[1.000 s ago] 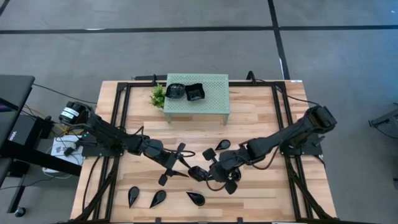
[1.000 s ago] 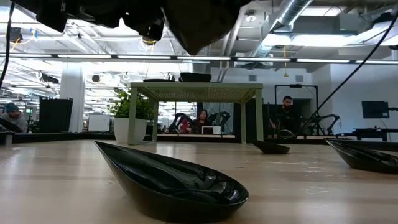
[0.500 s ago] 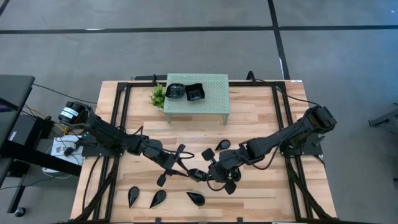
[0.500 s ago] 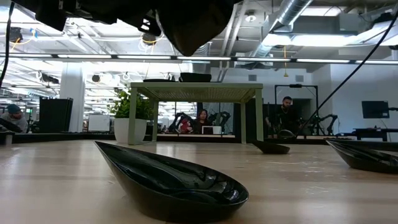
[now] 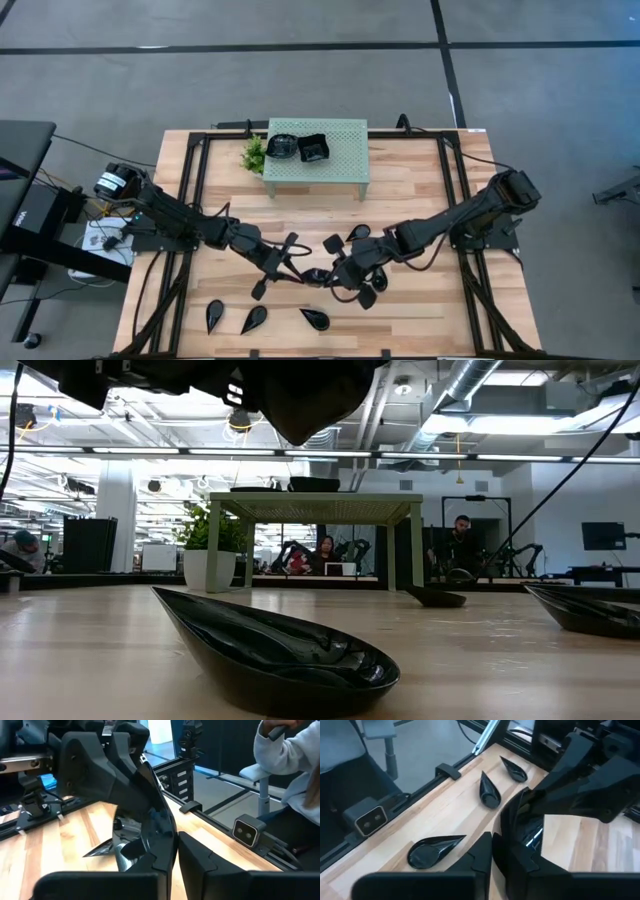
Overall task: Pick & Place Mini shaped plates
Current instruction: Stack the leaf-shaped plate on top of the other leaf-shaped plates on the shelf
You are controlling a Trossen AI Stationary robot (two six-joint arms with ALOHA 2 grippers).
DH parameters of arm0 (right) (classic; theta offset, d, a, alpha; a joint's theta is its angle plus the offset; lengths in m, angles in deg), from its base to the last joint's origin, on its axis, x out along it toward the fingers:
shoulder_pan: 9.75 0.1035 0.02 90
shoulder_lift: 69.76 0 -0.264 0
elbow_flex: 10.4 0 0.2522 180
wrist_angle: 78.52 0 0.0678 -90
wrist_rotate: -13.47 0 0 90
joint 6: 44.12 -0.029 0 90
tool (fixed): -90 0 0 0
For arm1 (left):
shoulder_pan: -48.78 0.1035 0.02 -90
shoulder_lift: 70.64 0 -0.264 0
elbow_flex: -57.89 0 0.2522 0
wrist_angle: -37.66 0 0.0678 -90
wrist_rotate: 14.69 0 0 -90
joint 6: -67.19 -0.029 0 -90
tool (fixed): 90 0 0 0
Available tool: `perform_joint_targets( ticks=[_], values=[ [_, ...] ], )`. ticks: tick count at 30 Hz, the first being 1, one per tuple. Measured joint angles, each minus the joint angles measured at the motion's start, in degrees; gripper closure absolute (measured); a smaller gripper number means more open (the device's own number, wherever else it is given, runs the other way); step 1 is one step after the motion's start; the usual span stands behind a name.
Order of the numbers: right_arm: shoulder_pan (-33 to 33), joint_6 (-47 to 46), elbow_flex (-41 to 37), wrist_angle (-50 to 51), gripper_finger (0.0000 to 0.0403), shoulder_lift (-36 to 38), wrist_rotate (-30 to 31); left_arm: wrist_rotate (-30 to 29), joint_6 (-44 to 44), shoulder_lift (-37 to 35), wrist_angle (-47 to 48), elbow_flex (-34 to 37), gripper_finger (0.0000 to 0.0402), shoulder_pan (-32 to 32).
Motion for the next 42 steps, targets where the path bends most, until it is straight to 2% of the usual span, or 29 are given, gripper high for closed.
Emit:
perform_joint_targets(
  ticks=[9, 23, 37, 40, 42],
  values=[
    [-1.59, -2.51, 0.00, -3.97, 0.0334, -0.01, -0.15, 0.00, 0.12, 0.00, -0.02, 0.00, 0.0376, 0.57],
    [-3.94, -4.92, -0.04, -2.80, 0.0325, 1.43, 2.64, -0.07, 0.24, 0.00, 0.12, 0.00, 0.0376, 0.59],
    [-3.90, -5.57, 0.00, 1.63, 0.0325, 11.35, 3.28, -0.15, 0.04, 0.00, 0.64, -0.02, 0.0394, 0.48],
    [-3.77, -8.01, 0.00, 5.55, 0.0325, 15.17, 3.27, -0.44, 0.04, 0.00, 0.64, -0.02, 0.0395, 0.48],
    [-3.18, -8.97, 0.00, 8.99, 0.0325, 18.18, 3.45, -2.90, 0.14, 0.01, 0.63, -0.02, 0.0395, 0.48]
  ],
)
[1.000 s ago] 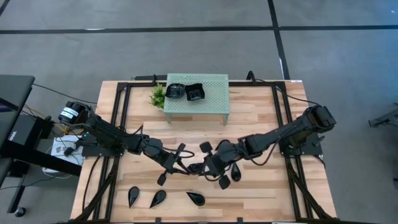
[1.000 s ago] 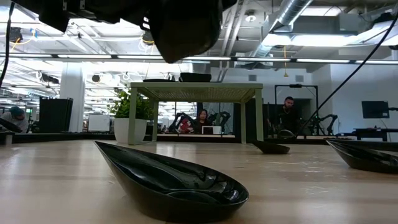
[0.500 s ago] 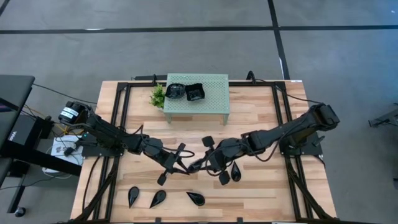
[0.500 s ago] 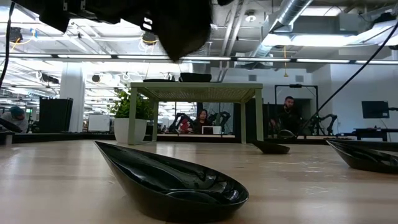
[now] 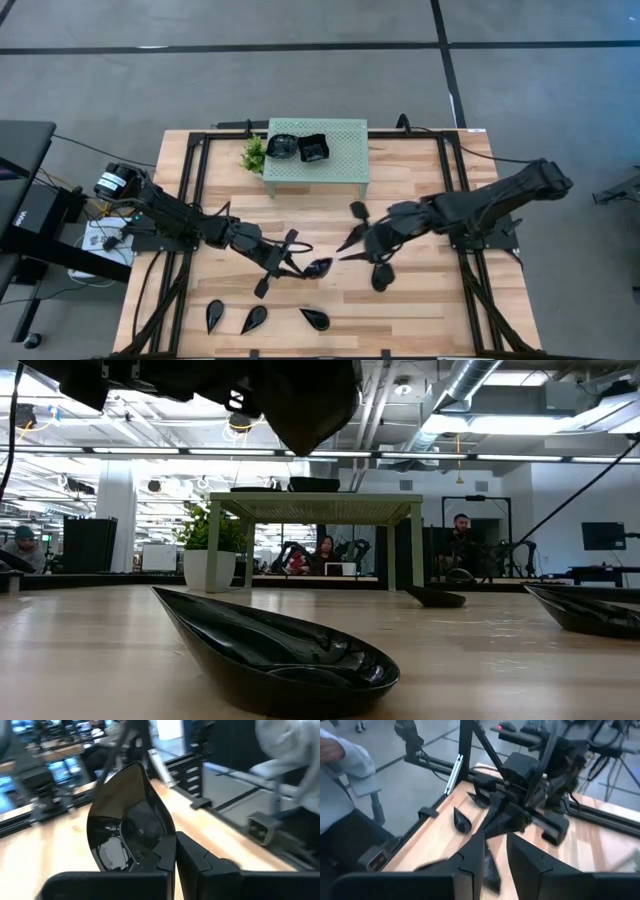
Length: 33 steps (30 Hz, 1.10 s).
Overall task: Pick & Place Mini shaped plates
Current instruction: Stack the leaf-shaped plate on top of the other leaf-shaped plates on the shelf
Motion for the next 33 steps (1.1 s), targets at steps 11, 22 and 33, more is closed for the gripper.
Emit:
perform_joint_targets(
  ticks=[11, 22, 33],
  values=[
    [10.50, -9.70, -8.05, 14.40, 0.0326, 11.99, 15.91, -21.64, -3.87, 0.01, 1.80, -2.74, 0.0394, 1.35],
    [13.95, -9.37, -24.23, -4.05, 0.0326, 12.72, 25.42, -36.38, -6.94, -12.08, 23.94, -11.55, 0.0391, 6.64],
    [11.48, -11.04, -24.13, -5.49, 0.0326, 13.07, 25.42, -38.54, 5.86, -24.59, 46.66, -11.67, 0.0394, 27.12]
  ],
)
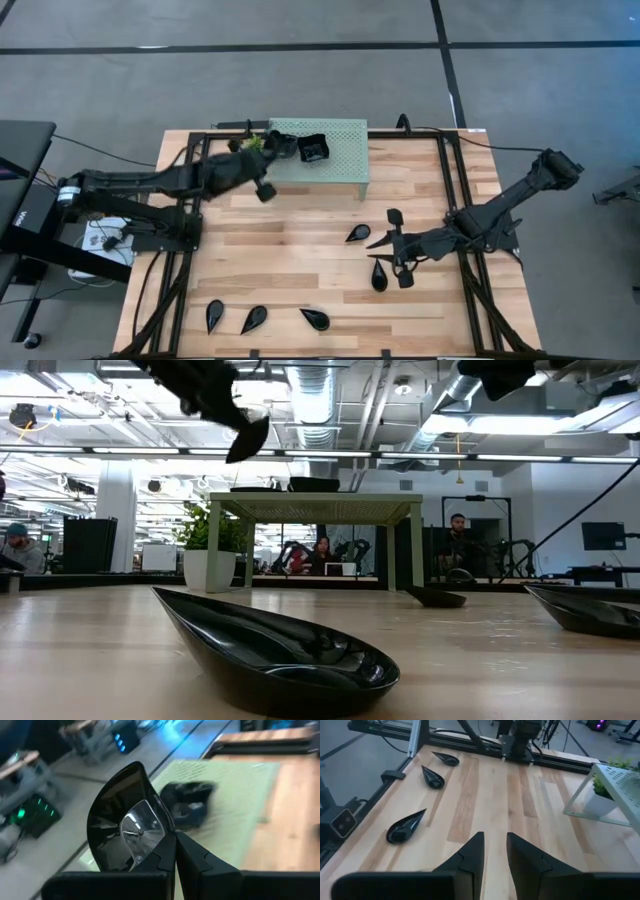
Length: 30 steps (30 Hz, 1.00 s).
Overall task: Pick & Place Mini shaped plates
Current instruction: Stack the leaf-shaped plate on top of the other leaf-shaped plates on the shelf
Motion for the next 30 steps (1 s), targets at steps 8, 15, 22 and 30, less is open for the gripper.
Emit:
perform_joint_targets(
  ticks=[8, 15, 22, 30],
  values=[
    [-1.94, 0.01, 0.00, 0.21, 0.0326, -0.02, -0.04, 8.59, 2.03, 5.96, -1.61, 0.07, 0.0394, 12.77],
    [-3.00, 0.01, 0.00, 0.36, 0.0326, -0.02, -0.50, 8.88, 2.21, 11.71, -3.57, 0.09, 0.0386, 13.33],
    [-2.97, 0.02, 0.00, 0.54, 0.0326, -0.02, -0.51, 8.82, 2.09, 12.23, -5.99, 0.11, 0.0386, 11.40],
    [-2.97, 0.03, 0.00, 0.63, 0.0326, -0.04, -0.50, 8.73, 3.12, 11.40, -6.96, 0.13, 0.0393, 9.16]
  ],
)
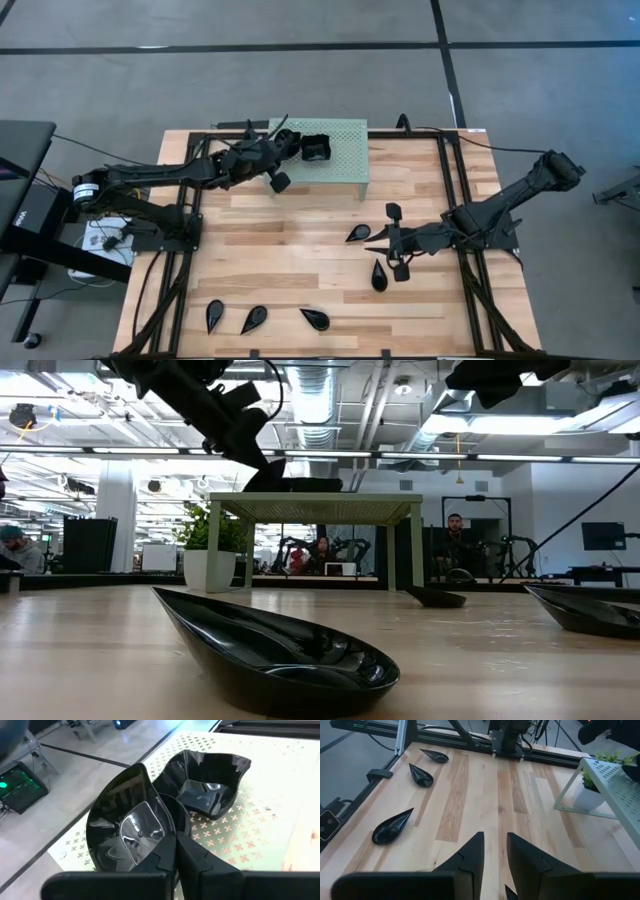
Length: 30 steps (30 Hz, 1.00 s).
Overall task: Pick & Place Mini shaped plates
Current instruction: Stack the leaf-shaped plate on top of the other leaf-shaped plates on the shelf, then put the drop-shaped plate on the shelf
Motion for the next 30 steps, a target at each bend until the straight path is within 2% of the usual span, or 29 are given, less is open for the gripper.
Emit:
perform_joint_targets(
  ticks=[13, 30],
  values=[
    [0.00, 0.00, 0.00, 0.01, 0.0326, 0.00, 0.00, 0.01, 4.67, 0.00, -0.81, 0.00, 0.0386, -0.30],
    [0.00, 0.02, 0.00, 0.00, 0.0326, -0.02, 0.00, 0.02, 6.25, 0.00, -3.29, 0.00, 0.0317, -0.05]
  ],
)
